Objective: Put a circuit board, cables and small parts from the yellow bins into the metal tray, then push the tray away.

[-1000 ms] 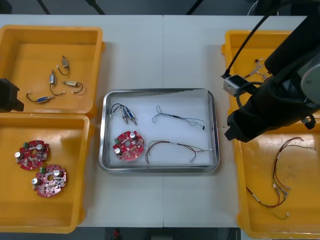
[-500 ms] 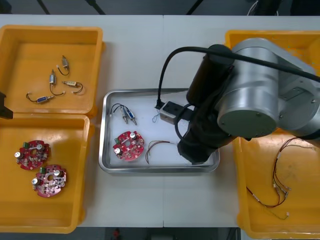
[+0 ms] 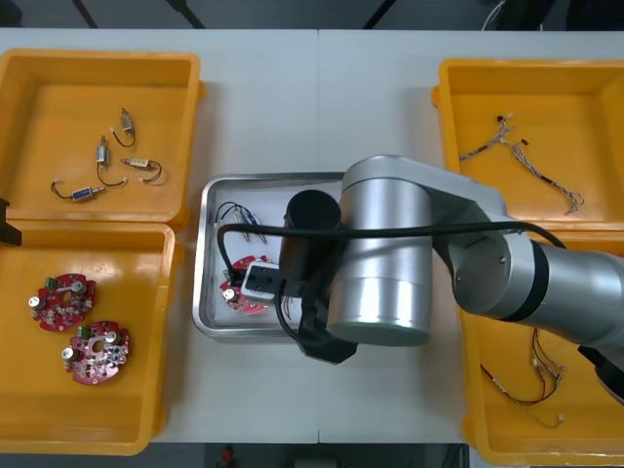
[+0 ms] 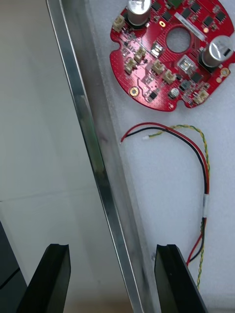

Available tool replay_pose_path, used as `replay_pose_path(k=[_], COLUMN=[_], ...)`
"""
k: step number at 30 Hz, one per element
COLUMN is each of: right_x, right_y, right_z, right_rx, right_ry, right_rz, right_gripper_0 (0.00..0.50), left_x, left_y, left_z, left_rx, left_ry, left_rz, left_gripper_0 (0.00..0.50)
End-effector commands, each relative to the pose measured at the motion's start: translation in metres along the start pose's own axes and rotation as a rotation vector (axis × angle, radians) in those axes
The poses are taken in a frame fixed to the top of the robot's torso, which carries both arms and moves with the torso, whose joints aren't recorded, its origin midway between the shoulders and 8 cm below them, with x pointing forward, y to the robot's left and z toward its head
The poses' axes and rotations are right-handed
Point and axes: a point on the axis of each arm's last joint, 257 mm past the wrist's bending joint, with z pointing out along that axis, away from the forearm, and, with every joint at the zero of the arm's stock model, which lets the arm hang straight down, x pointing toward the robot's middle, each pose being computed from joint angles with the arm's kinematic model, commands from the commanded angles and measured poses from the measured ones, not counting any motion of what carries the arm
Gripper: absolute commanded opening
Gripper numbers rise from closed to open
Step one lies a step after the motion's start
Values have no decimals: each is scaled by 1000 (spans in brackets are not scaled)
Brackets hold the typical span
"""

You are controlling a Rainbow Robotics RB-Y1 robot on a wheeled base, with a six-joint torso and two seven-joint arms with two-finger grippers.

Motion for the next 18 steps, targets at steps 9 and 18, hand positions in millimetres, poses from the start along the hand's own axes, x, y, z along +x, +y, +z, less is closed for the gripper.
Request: replay_pose_path(k=[9, 18], right_x=[-22, -18], right_y=[27, 32], right_z=[40, 56], right_rx=[107, 115], right_ry=[0, 9], right_rz=[-215, -214], right_gripper_0=[500, 500], left_x=[-13, -13], left_y=[15, 15], left_z=[-13, -13], left_rx=[-55, -55], left_ry=[-51, -51], left_rz=[18, 18], left_gripper_0=[500, 500])
